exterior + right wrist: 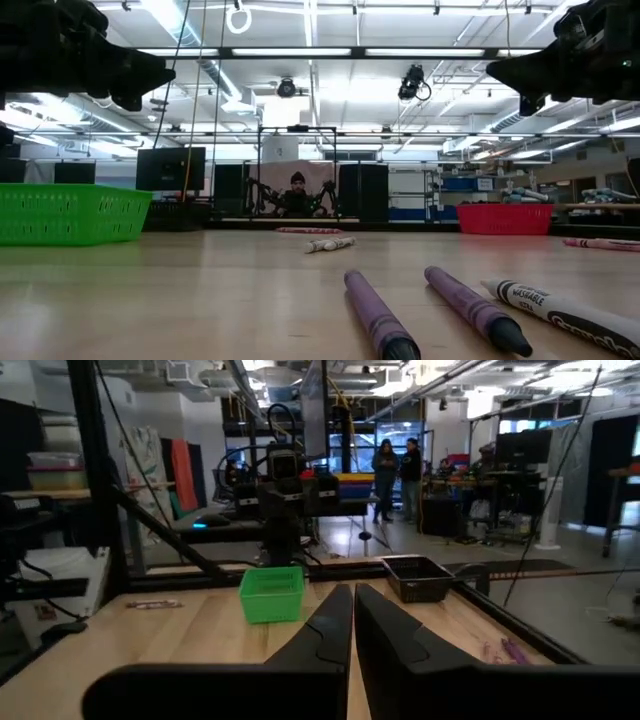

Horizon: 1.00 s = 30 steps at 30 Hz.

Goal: Sort crayons
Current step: Put the pink crayon into the red bin

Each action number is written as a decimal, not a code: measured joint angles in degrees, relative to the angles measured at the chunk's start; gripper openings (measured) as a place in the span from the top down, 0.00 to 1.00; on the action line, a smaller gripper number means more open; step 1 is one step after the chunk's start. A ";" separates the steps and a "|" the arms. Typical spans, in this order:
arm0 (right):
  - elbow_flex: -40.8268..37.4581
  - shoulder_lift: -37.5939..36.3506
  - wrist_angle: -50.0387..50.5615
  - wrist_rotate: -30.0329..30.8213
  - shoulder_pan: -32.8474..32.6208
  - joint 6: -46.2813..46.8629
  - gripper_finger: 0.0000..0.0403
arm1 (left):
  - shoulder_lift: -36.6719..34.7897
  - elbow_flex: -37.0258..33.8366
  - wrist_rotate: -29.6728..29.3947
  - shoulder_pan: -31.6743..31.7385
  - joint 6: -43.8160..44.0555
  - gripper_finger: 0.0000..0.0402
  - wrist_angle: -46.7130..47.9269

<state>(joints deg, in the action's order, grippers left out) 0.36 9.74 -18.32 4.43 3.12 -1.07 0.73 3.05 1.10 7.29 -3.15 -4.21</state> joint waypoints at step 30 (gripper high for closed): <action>0.00 37.66 -18.91 8.89 -7.17 44.95 0.94 | -0.02 0.00 0.02 -0.02 0.00 0.54 0.00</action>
<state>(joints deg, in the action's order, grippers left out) 0.36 47.40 -37.23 13.32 -4.05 43.88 0.71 3.05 1.13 7.27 -3.15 -4.21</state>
